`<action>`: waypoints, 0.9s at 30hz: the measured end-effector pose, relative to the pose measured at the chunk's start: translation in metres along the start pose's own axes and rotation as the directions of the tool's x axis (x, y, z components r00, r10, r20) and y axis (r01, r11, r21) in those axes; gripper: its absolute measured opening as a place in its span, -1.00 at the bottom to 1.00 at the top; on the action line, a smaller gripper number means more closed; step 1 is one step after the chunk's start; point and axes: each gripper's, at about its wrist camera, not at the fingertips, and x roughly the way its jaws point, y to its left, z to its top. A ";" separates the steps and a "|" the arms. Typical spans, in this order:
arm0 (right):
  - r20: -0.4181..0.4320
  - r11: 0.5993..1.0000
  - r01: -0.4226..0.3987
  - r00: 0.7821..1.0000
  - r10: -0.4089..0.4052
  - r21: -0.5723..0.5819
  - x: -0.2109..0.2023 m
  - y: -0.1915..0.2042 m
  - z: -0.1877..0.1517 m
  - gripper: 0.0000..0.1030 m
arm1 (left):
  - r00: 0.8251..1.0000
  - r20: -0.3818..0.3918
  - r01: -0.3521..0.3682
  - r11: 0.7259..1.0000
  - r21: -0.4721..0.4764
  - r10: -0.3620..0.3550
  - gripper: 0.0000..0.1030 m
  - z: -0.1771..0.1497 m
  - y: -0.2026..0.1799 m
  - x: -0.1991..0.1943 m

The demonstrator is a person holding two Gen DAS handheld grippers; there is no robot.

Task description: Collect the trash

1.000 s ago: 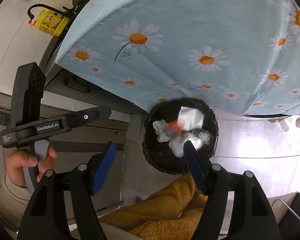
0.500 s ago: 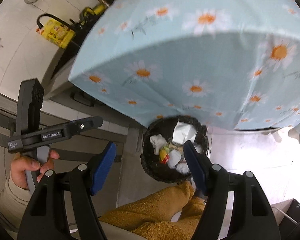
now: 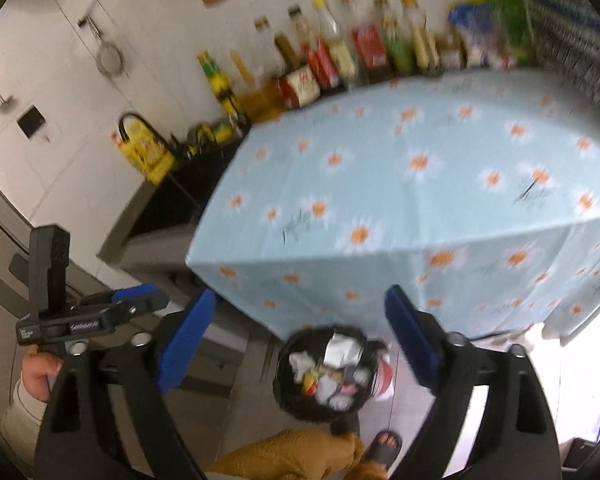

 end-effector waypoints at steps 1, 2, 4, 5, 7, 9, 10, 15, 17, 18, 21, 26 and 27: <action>0.027 1.000 0.005 1.000 -0.004 -0.010 -0.011 0.002 0.003 0.78 | 1.000 0.013 0.002 1.000 0.007 -0.002 0.40 0.002 -0.004 -0.008; 0.048 1.000 0.007 0.999 -0.006 -0.017 -0.020 0.003 0.006 0.78 | 1.000 0.030 0.003 1.000 0.013 -0.003 0.41 0.003 -0.010 -0.017; 0.083 1.000 0.013 0.997 -0.010 -0.028 -0.036 0.004 0.010 0.90 | 0.998 0.056 -0.001 1.000 0.023 0.000 0.57 0.005 -0.019 -0.030; 0.098 0.999 0.013 0.995 -0.010 -0.032 -0.044 0.004 0.012 0.90 | 0.997 0.075 -0.007 1.000 0.029 0.004 0.64 0.007 -0.024 -0.039; 0.124 0.999 0.015 0.992 -0.010 -0.039 -0.059 0.005 0.015 0.90 | 0.995 0.101 -0.017 0.999 0.033 0.014 0.74 0.007 -0.030 -0.051; 0.147 0.999 0.027 0.989 -0.020 -0.047 -0.073 0.005 0.018 0.90 | 0.993 0.121 -0.020 0.999 0.043 0.015 0.77 0.008 -0.040 -0.062; 0.154 0.999 0.026 0.988 -0.018 -0.046 -0.078 0.005 0.019 0.90 | 0.992 0.128 -0.023 0.999 0.046 0.017 0.80 0.009 -0.045 -0.066; 0.187 0.997 0.030 0.982 -0.017 -0.066 -0.102 0.002 0.022 0.90 | 0.986 0.168 -0.020 0.999 0.050 0.011 0.87 0.006 -0.062 -0.082; 0.189 0.997 0.032 0.982 -0.019 -0.068 -0.108 0.000 0.022 0.90 | 0.983 0.181 -0.026 0.998 0.055 0.015 0.87 0.005 -0.067 -0.086; 0.192 0.997 0.034 0.981 -0.021 -0.067 -0.111 -0.002 0.022 0.90 | 0.983 0.185 -0.036 0.998 0.059 0.024 0.87 0.004 -0.069 -0.087; 0.190 0.997 0.035 0.981 -0.023 -0.062 -0.117 -0.007 0.021 0.90 | 0.983 0.183 -0.046 0.997 0.065 0.033 0.87 0.002 -0.077 -0.088; 0.211 0.997 0.042 0.977 -0.029 -0.060 -0.128 -0.011 0.020 0.90 | 0.978 0.207 -0.056 0.996 0.073 0.040 0.87 0.001 -0.085 -0.095; 0.219 0.997 0.043 0.975 -0.030 -0.057 -0.131 -0.012 0.020 0.90 | 0.977 0.209 -0.059 0.995 0.074 0.042 0.87 0.002 -0.086 -0.096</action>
